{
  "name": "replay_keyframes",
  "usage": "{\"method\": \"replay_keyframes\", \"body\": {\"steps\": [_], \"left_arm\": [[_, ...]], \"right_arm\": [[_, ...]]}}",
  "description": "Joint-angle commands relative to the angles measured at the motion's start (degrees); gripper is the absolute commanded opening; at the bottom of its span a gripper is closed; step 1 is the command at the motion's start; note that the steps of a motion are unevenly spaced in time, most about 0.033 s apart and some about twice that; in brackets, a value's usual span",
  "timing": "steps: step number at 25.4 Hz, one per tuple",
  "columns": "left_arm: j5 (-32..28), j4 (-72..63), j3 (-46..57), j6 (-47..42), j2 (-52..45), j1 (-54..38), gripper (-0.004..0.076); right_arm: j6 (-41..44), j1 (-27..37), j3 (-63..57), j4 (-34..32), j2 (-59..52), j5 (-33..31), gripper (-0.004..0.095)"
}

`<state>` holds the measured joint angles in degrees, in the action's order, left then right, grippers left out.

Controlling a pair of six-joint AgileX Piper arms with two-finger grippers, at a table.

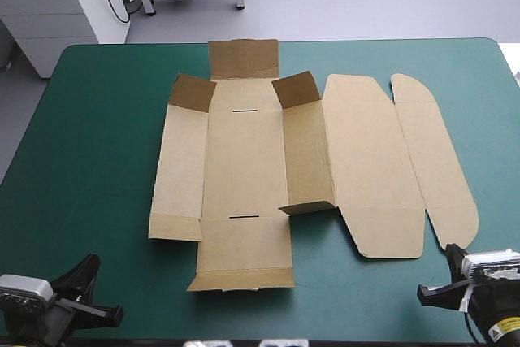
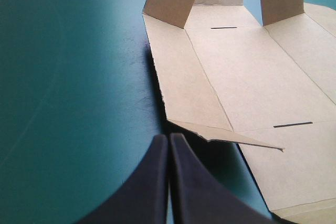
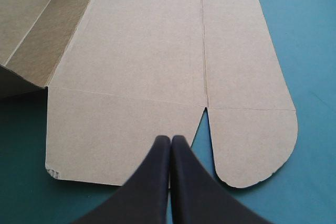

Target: Fold the box

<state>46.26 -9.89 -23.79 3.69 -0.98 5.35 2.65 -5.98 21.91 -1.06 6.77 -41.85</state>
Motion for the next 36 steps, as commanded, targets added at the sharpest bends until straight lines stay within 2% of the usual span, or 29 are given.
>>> {"method": "replay_keyframes", "body": {"steps": [1, 8, 12, 17, 26, 29, 36], "left_arm": [[-4.2, -0.8, -1.8, -0.3, -0.1, 0.5, -0.0008], [-4.8, -2.3, -1.8, -1.0, -0.1, 0.5, -0.0008], [-6.4, -0.8, -2.5, -3.1, 4.0, 0.5, -0.0008], [-8.0, -0.1, -7.3, -3.1, 14.7, 0.5, -0.0008], [-8.1, 3.8, -23.8, -3.1, 39.6, 0.4, -0.0008], [-6.3, 3.9, -28.8, -3.1, 46.8, 0.4, -0.0008], [0.3, 3.4, -35.1, 4.6, 58.5, -2.4, 0.0003]], "right_arm": [[-0.4, 0.4, 1.5, -0.1, 0.7, 4.3, -0.002], [-0.4, 0.4, 1.5, -0.1, 0.7, 4.3, -0.002], [-0.4, 0.4, 1.5, -0.1, 0.7, 4.3, -0.002], [-0.4, 0.4, 1.5, -0.1, 0.7, 4.3, -0.002], [-0.4, 0.4, 1.5, -0.1, 0.7, 4.3, -0.002], [-0.4, 0.4, 1.5, -0.1, 0.7, 4.3, -0.002], [-0.4, 0.4, 1.5, -0.1, 0.7, 4.3, -0.002]]}}
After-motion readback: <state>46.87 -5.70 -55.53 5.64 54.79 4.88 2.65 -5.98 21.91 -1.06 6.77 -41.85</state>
